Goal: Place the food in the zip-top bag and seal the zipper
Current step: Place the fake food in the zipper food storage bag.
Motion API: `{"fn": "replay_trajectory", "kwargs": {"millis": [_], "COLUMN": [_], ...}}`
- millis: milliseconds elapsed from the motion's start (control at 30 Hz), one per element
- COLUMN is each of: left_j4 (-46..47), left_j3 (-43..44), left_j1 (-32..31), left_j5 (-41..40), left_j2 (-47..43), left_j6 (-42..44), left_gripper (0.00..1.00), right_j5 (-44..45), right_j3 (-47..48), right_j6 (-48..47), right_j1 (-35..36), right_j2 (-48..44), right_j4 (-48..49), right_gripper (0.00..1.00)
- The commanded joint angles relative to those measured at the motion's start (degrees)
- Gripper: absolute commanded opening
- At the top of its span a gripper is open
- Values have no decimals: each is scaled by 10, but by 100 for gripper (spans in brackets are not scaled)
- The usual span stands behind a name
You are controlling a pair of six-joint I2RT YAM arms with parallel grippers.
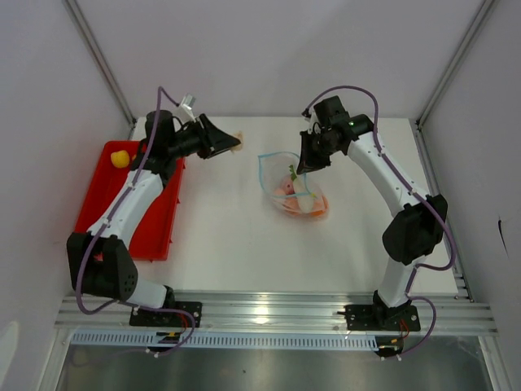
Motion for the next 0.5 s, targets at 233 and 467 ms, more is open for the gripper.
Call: {"fn": "replay_trajectory", "kwargs": {"millis": [233, 467], "left_j4": [82, -68], "left_j3": [100, 129], "left_j1": [-116, -182], "left_j5": [99, 30], "left_j2": [65, 82], "left_j6": [1, 120], "left_gripper": [1, 1], "right_j5": [22, 36], "right_j3": [37, 49], "right_j6": [1, 11], "right_j1": [2, 1], "right_j2": [3, 2], "right_j4": [-25, -24], "right_gripper": [0, 0]}}
